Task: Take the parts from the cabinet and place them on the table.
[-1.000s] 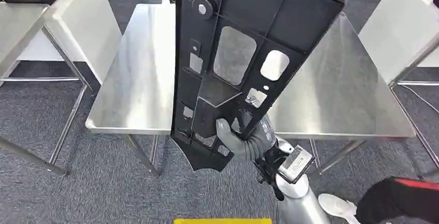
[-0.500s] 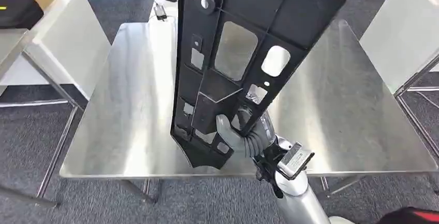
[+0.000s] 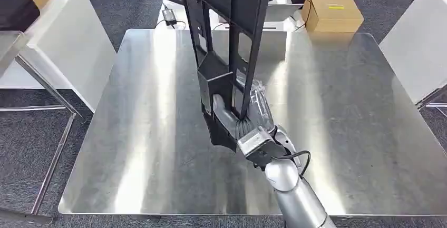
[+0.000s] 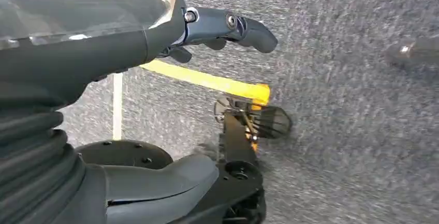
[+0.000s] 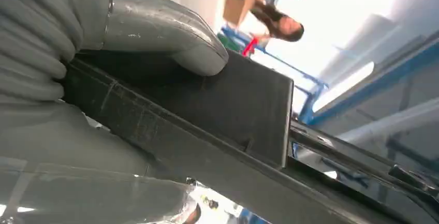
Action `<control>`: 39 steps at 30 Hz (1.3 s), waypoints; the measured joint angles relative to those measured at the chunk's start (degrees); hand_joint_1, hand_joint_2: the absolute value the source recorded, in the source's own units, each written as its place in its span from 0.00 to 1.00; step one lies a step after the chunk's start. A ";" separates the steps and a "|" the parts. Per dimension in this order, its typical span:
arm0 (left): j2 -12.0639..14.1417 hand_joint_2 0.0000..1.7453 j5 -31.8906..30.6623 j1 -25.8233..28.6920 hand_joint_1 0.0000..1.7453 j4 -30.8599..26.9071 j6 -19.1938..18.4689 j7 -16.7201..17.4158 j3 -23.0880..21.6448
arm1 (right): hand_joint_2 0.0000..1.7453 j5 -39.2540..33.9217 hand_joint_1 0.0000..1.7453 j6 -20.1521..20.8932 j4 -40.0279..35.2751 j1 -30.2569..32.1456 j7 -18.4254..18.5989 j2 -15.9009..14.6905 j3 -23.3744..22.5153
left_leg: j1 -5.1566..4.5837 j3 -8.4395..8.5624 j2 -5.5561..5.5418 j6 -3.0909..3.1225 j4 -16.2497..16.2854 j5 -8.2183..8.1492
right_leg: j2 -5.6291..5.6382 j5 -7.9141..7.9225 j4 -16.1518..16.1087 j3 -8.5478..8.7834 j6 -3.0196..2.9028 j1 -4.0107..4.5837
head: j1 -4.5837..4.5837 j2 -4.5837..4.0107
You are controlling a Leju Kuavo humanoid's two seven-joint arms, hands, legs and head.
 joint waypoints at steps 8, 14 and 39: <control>-0.02 1.00 0.22 -0.02 0.00 0.04 0.20 0.00 0.00 | 1.00 2.03 1.00 -3.49 2.51 -1.35 1.72 0.87 -0.18 | -0.64 0.70 -0.08 0.17 -0.01 -1.14 | 0.09 2.96 -4.90 1.29 -2.06 0.09 | -0.11 0.00; -0.17 1.00 0.22 -0.02 0.00 0.04 0.52 0.02 -0.02 | 1.00 4.96 1.00 -6.78 3.10 -1.42 4.22 0.96 -0.39 | -0.58 0.95 0.09 -0.04 -0.40 -1.21 | 0.16 2.71 -4.89 1.35 -2.52 0.34 | -0.11 0.00; -0.17 1.00 -0.96 -0.10 0.00 0.04 0.50 0.24 -0.07 | 1.00 63.02 1.00 -11.19 11.52 -1.34 44.74 -0.96 -9.23 | -0.98 1.01 0.17 -0.91 -0.31 -1.26 | 0.14 2.80 -4.92 1.52 -2.77 0.00 | -0.11 0.00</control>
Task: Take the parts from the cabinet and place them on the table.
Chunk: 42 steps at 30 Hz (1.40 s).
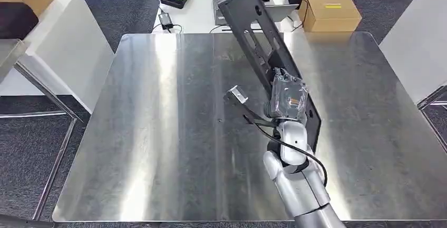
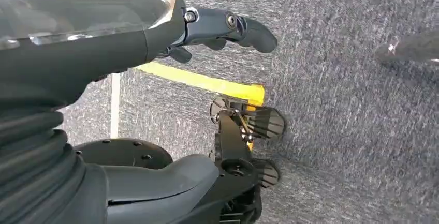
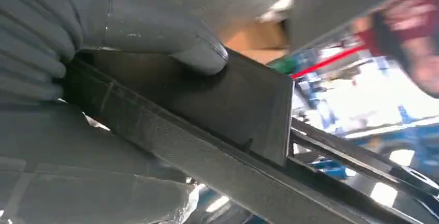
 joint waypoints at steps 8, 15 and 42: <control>-0.02 1.00 -0.88 0.01 0.00 0.00 -0.87 -0.35 -0.09 | 1.00 4.25 1.00 3.25 2.27 -0.08 3.62 -2.99 -8.60 | -0.01 0.02 -0.01 0.02 0.01 -0.01 | 0.00 0.00 -0.01 0.04 0.00 -0.01 | 0.00 0.00; -0.24 1.00 -0.44 -0.01 0.00 0.00 -0.98 -0.35 -0.07 | 1.00 4.50 1.00 3.47 12.88 -3.55 3.16 -4.92 -16.54 | 0.00 0.04 -0.01 0.02 0.01 -0.01 | 0.00 0.01 -0.01 0.07 0.01 -0.01 | 0.00 0.00; -0.52 0.00 -0.09 -0.37 0.00 0.00 -0.79 -0.26 -0.04 | 0.00 4.74 0.00 0.15 24.50 -9.13 1.44 -5.95 -21.88 | 0.00 0.09 0.00 0.02 0.02 -0.01 | 0.00 0.01 0.00 0.14 0.01 -0.01 | 0.00 0.00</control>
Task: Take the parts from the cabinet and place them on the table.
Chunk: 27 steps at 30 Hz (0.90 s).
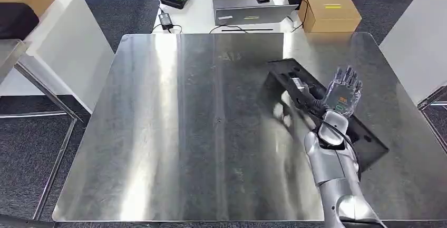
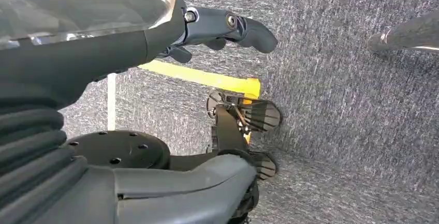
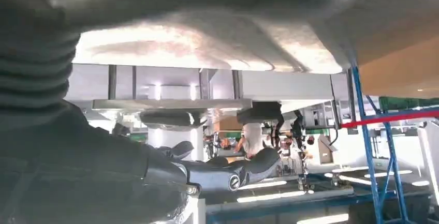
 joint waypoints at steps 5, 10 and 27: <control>-0.13 0.00 0.00 -0.02 0.00 0.00 0.11 0.00 0.00 | 0.00 0.04 0.00 -4.22 -1.09 0.03 -1.07 0.24 -0.09 | 0.00 0.04 0.00 0.00 0.00 0.00 | 0.00 0.00 0.00 0.03 0.00 0.00 | 0.02 0.00; -0.33 0.00 0.09 -0.03 0.00 0.00 0.26 -0.81 0.00 | 0.00 -11.16 0.00 -15.31 -7.50 2.34 -19.27 2.05 -0.55 | 0.01 0.06 0.00 0.00 0.00 0.00 | 0.00 0.00 0.00 0.03 0.00 0.00 | 0.00 0.00; 0.04 0.00 0.31 -0.29 0.00 0.00 0.11 -1.90 0.02 | 0.00 -102.43 0.00 47.85 -42.14 13.42 -53.68 9.99 3.19 | 0.01 0.18 0.02 0.00 -0.02 -0.01 | 0.02 -0.01 0.00 0.16 -0.01 0.02 | 0.02 0.00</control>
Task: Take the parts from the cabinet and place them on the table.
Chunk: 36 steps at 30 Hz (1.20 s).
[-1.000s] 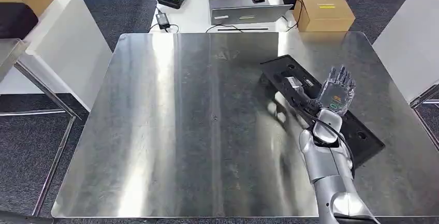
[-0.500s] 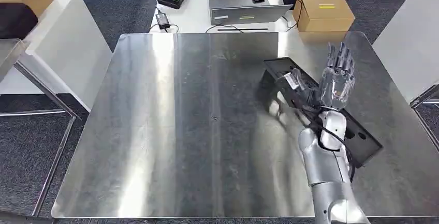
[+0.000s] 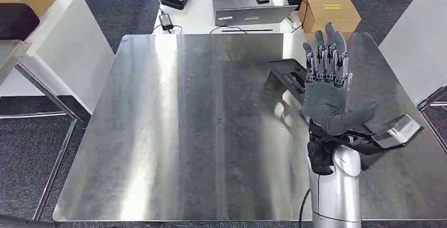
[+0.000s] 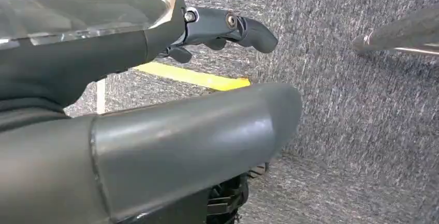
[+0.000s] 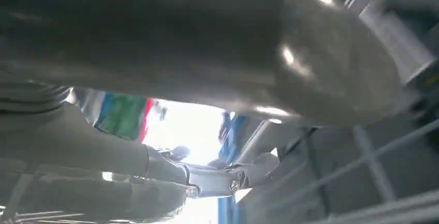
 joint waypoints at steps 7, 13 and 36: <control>0.37 0.00 0.00 -0.03 0.00 0.00 -0.37 -1.23 -0.02 | 0.00 -2.71 0.00 4.91 -6.25 3.61 1.27 0.70 5.55 | 0.00 0.02 0.00 0.00 0.00 0.00 | 0.00 0.00 0.00 0.01 0.00 0.00 | 0.00 0.00; 0.87 0.00 -0.02 -0.05 0.00 0.00 -1.25 -1.62 0.00 | 0.00 -0.85 0.00 4.24 -9.57 5.41 0.24 0.61 8.28 | -0.14 0.01 0.00 0.34 0.35 -0.26 | 0.01 0.00 -0.05 0.14 0.02 -0.17 | 0.00 0.00; 1.13 0.00 1.73 -0.12 0.00 -0.09 -3.17 -1.77 0.15 | 0.00 0.70 0.00 -2.85 -12.41 7.72 -0.26 -0.90 8.11 | 1.75 -0.26 0.65 -1.22 0.82 -0.24 | -0.13 -0.60 -0.34 2.18 0.22 -1.28 | 0.13 0.00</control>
